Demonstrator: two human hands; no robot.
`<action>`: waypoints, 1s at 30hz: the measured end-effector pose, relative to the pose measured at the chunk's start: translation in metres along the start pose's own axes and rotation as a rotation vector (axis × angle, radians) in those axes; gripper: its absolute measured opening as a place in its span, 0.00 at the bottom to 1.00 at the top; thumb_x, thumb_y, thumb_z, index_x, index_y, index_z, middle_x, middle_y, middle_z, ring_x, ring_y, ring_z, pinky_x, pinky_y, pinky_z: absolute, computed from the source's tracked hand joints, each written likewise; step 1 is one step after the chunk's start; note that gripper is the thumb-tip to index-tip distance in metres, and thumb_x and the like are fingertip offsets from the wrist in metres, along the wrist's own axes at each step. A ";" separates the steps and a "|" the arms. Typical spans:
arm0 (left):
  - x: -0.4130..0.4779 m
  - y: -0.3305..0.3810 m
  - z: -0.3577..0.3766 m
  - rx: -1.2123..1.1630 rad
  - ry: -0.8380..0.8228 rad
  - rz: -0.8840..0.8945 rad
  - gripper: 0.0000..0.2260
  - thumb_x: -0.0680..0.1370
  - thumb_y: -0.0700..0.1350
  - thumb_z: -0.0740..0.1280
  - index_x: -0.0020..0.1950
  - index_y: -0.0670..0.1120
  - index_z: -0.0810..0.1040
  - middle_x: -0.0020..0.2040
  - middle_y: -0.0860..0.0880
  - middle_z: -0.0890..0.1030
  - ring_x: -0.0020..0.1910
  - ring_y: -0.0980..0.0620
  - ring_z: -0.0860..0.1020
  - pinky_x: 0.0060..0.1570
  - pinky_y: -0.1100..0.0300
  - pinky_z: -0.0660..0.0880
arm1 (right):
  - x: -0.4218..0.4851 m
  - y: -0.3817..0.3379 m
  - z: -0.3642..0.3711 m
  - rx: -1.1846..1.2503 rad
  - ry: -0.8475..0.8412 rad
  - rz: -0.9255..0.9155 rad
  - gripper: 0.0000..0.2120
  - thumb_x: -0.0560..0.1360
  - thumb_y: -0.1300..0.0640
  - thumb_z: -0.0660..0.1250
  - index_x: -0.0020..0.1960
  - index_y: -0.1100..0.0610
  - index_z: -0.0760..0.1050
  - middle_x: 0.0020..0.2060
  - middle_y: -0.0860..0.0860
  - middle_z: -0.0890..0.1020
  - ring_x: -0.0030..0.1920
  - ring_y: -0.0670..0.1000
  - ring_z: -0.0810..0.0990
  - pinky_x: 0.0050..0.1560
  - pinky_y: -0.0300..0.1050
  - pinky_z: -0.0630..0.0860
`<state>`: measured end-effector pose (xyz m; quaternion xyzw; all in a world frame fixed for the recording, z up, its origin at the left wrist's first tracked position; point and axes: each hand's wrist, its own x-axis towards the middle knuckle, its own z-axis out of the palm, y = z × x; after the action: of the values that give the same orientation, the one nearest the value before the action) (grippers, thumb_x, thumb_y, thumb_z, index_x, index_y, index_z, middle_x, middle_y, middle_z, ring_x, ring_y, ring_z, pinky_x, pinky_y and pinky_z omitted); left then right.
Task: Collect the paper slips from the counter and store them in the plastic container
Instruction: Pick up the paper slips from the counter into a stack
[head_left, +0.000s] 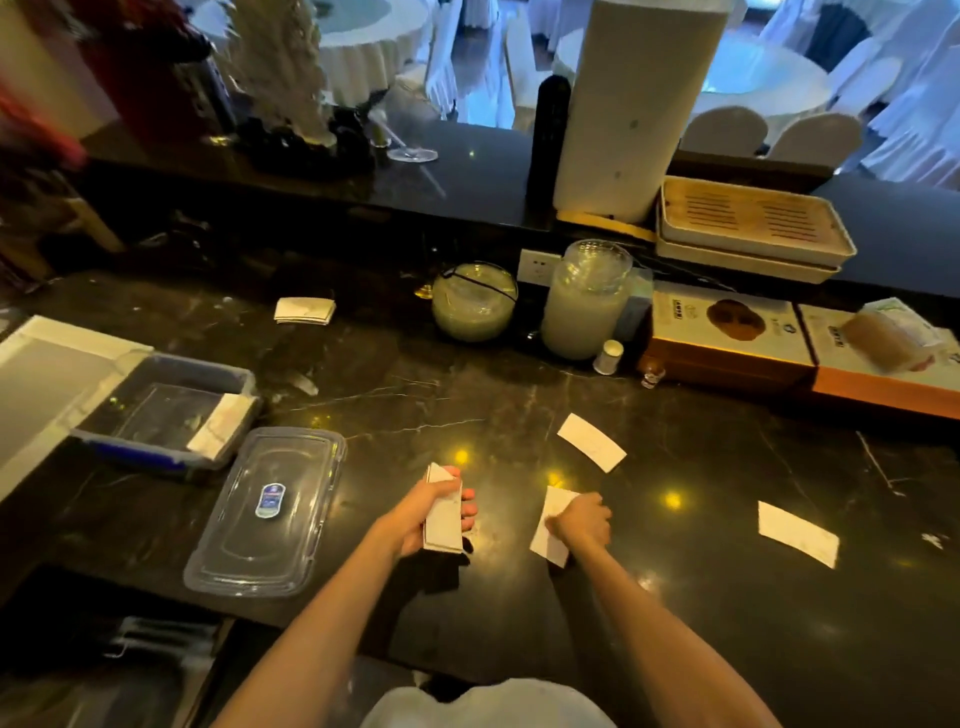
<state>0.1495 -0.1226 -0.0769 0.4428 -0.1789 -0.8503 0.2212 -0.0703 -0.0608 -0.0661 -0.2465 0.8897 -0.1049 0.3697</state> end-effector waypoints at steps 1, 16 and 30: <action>0.002 0.007 -0.005 -0.008 -0.007 -0.028 0.06 0.79 0.44 0.66 0.52 0.45 0.70 0.40 0.41 0.78 0.34 0.46 0.77 0.34 0.54 0.77 | -0.001 0.000 0.007 0.011 0.031 0.040 0.32 0.73 0.56 0.74 0.70 0.65 0.63 0.69 0.65 0.70 0.69 0.65 0.72 0.67 0.56 0.73; 0.051 0.060 0.018 0.225 -0.397 -0.457 0.42 0.70 0.76 0.55 0.71 0.45 0.71 0.62 0.36 0.77 0.50 0.42 0.81 0.42 0.54 0.82 | 0.001 -0.118 -0.046 -0.099 -0.555 -0.917 0.05 0.74 0.57 0.72 0.46 0.47 0.81 0.43 0.42 0.82 0.47 0.42 0.80 0.54 0.42 0.76; 0.069 0.057 0.045 -0.097 -0.224 -0.096 0.23 0.73 0.57 0.73 0.57 0.44 0.71 0.46 0.42 0.79 0.36 0.49 0.76 0.32 0.59 0.76 | 0.068 -0.112 -0.050 0.081 0.175 -0.866 0.08 0.78 0.55 0.66 0.54 0.51 0.82 0.54 0.49 0.83 0.59 0.51 0.78 0.61 0.49 0.74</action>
<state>0.0898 -0.2023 -0.0705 0.3420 -0.1397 -0.9117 0.1800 -0.1062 -0.1913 -0.0308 -0.5722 0.7274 -0.3053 0.2242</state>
